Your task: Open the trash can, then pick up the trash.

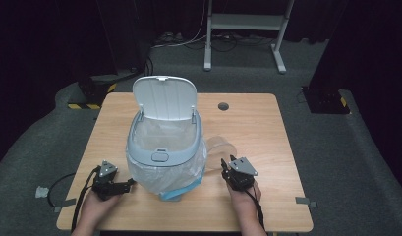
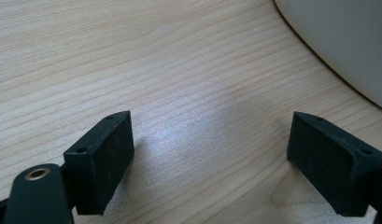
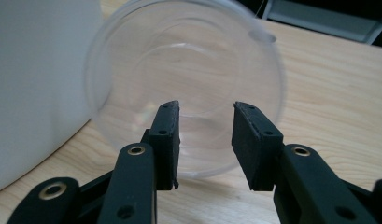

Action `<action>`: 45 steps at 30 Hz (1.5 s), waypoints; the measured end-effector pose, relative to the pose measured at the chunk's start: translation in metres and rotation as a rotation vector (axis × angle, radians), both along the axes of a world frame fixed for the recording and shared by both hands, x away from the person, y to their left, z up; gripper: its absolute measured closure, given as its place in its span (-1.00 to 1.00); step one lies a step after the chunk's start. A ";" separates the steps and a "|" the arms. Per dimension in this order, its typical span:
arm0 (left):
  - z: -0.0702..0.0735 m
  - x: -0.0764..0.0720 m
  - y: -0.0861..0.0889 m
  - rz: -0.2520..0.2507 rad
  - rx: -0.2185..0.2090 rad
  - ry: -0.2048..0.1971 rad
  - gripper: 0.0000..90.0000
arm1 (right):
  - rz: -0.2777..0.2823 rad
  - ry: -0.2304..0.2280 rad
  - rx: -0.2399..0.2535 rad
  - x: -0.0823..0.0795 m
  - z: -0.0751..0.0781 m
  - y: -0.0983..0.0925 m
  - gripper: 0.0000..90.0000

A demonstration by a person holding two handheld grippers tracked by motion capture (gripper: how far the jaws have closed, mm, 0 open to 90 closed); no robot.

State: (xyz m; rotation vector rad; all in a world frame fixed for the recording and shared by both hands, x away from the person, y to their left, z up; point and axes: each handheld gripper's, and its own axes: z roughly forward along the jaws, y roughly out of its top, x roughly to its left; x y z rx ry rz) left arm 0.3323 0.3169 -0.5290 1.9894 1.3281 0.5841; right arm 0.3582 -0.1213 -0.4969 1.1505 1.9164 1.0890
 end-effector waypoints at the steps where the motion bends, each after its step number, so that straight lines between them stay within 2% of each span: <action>1: 0.000 0.000 0.000 0.001 -0.001 -0.001 -0.67 | -0.003 -0.005 0.013 -0.001 0.003 -0.003 0.36; 7: 0.000 0.001 0.000 0.001 -0.006 -0.002 -0.67 | 0.001 -0.025 0.033 -0.004 0.010 -0.008 0.32; 9: 0.000 0.001 0.000 0.001 -0.006 -0.002 -0.67 | 0.006 -0.018 0.045 -0.002 0.010 -0.009 0.28; 12: 0.000 0.000 0.000 0.001 -0.006 -0.002 -0.67 | 0.021 0.012 0.053 0.005 0.005 -0.012 0.15; 13: 0.000 0.000 -0.001 0.001 -0.006 -0.002 -0.67 | 0.011 0.022 0.052 0.008 0.003 -0.013 0.13; 16: 0.000 0.000 0.000 0.000 -0.002 -0.001 -0.67 | 0.023 0.059 0.084 0.019 -0.002 -0.018 0.03; 17: 0.000 0.000 0.000 0.001 -0.003 -0.001 -0.66 | 0.040 0.078 0.099 0.024 -0.006 -0.019 0.03; 20: 0.000 0.000 0.000 0.001 -0.002 -0.001 -0.66 | 0.050 0.098 0.090 0.028 -0.010 -0.017 0.04; 21: 0.000 0.000 0.000 0.001 -0.001 -0.001 -0.66 | 0.063 0.110 0.097 0.031 -0.012 -0.014 0.06; 28: 0.000 -0.001 0.000 0.001 0.000 -0.003 -0.66 | 0.087 0.108 0.081 0.030 -0.011 -0.011 0.10; 32: 0.000 -0.001 0.000 0.001 0.000 -0.003 -0.66 | 0.085 0.113 0.089 0.022 -0.010 -0.015 0.19; 36: 0.000 0.000 0.000 -0.002 -0.004 -0.002 -0.65 | 0.089 0.113 0.090 0.012 -0.010 -0.022 0.41; 45: 0.000 0.005 0.000 0.021 -0.010 -0.002 -0.61 | 0.098 0.097 0.089 0.002 -0.009 -0.027 0.55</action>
